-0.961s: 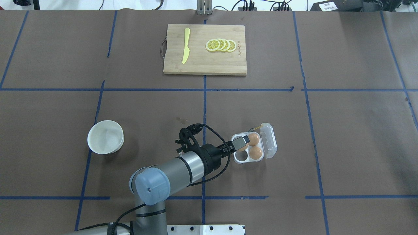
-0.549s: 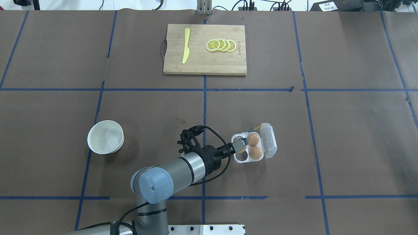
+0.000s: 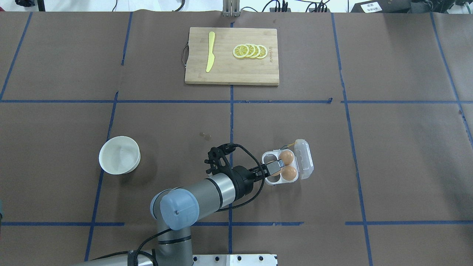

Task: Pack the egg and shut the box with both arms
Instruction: 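Lower the egg into the empty carton cup and open the left gripper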

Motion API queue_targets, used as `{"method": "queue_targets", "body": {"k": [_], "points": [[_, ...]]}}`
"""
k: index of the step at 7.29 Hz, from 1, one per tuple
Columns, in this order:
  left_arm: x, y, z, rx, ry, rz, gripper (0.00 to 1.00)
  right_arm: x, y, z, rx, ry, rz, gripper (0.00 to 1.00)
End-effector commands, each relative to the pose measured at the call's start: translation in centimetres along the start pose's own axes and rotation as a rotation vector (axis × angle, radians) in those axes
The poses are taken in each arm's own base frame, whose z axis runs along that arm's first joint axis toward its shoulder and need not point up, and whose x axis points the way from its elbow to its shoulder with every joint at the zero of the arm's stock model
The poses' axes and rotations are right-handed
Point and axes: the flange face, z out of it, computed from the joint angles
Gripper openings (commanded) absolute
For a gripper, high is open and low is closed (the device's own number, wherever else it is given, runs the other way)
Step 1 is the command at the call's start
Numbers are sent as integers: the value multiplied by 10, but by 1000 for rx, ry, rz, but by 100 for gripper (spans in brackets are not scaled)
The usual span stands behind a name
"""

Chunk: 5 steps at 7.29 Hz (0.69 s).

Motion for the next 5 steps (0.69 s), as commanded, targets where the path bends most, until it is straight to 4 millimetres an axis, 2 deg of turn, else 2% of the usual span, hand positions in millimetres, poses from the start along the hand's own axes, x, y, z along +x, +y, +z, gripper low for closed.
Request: {"method": "queue_targets", "body": {"k": [1, 2, 3, 4, 5], "points": [[1, 1, 2, -4, -2, 6, 37, 0, 0, 0, -1, 0, 0, 100], [1, 1, 2, -4, -2, 12, 41, 0, 0, 0, -1, 0, 0, 100], [2, 1, 2, -6, 0, 30, 60, 0, 0, 0, 2, 0, -2, 100], [2, 1, 2, -6, 0, 31, 63, 0, 0, 0, 0, 2, -1, 100], [3, 1, 2, -6, 1, 31, 72, 1, 1, 1, -3, 2, 1, 100]]}}
